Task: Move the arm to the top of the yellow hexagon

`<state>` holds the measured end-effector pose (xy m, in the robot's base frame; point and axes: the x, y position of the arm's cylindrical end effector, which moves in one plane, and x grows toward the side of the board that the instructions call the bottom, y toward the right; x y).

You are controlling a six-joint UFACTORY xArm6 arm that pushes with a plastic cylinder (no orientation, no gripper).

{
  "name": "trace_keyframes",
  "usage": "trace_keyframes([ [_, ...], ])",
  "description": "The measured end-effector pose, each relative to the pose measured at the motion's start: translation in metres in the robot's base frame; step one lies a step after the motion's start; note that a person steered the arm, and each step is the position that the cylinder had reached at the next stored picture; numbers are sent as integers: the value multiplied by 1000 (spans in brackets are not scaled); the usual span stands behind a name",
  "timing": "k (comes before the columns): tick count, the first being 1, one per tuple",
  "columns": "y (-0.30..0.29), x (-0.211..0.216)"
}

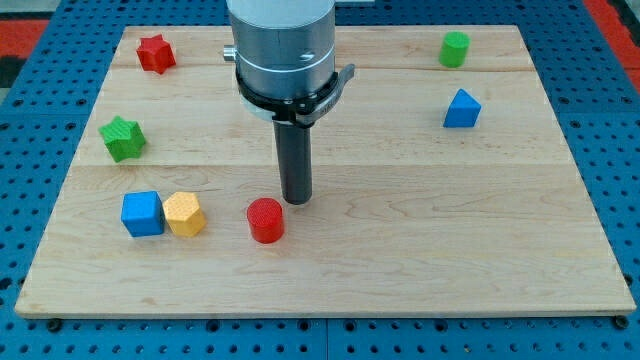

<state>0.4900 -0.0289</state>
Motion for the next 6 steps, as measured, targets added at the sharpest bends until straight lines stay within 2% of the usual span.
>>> trace_keyframes([
  [2, -15, -13],
  [3, -71, -52],
  [4, -127, -50],
  [6, -142, -46],
])
